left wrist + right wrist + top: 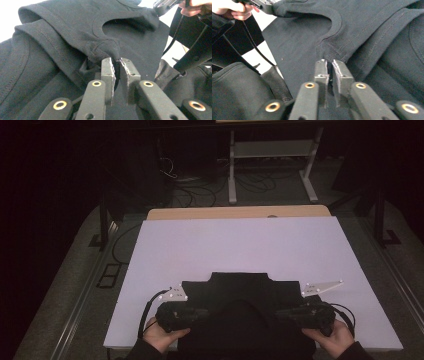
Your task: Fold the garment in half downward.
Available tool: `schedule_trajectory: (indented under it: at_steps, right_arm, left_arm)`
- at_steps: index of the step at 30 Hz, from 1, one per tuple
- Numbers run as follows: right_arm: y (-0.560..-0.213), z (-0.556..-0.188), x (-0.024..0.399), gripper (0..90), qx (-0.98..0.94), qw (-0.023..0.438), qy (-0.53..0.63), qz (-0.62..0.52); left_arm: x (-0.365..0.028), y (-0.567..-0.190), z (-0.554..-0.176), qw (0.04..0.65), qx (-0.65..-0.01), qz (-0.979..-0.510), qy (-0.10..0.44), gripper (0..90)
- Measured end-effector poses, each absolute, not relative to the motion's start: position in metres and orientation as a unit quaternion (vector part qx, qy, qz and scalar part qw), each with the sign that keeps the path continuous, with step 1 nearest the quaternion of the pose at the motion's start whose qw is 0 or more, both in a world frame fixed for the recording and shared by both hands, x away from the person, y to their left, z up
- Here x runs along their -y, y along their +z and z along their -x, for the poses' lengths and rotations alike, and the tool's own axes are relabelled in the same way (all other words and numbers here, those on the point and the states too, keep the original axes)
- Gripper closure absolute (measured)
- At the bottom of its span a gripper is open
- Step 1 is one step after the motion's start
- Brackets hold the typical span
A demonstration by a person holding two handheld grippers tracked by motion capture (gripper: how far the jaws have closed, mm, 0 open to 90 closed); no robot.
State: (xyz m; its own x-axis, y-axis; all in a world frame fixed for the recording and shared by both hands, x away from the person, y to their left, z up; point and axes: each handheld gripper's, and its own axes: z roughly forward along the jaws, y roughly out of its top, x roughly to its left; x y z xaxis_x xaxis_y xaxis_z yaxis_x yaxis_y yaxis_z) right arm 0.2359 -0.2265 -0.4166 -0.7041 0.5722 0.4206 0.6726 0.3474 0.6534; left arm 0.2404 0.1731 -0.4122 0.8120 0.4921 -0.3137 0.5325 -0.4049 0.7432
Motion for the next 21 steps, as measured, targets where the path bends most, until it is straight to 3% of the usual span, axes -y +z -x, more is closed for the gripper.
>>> schedule_trajectory:
  at_steps: [5,10,18,21]
  right_arm:
    - [-0.417,-0.236,0.226,67.2,0.814,0.054,-0.424,0.393]
    - [-0.417,-0.236,0.226,52.9,0.812,0.034,-0.421,0.401]
    - [-0.414,-0.236,0.221,17.2,0.816,-0.003,-0.412,0.405]
    - [-0.413,-0.238,0.223,7.8,0.812,-0.008,-0.415,0.409]
  left_arm:
    - [-0.175,-0.412,-0.242,0.446,-0.317,-0.837,-0.01,67.6]
    - [-0.178,-0.412,-0.245,0.447,-0.328,-0.832,-0.006,55.2]
    - [-0.184,-0.409,-0.248,0.463,-0.328,-0.823,-0.009,36.3]
    - [-0.185,-0.41,-0.249,0.467,-0.32,-0.824,-0.018,29.6]
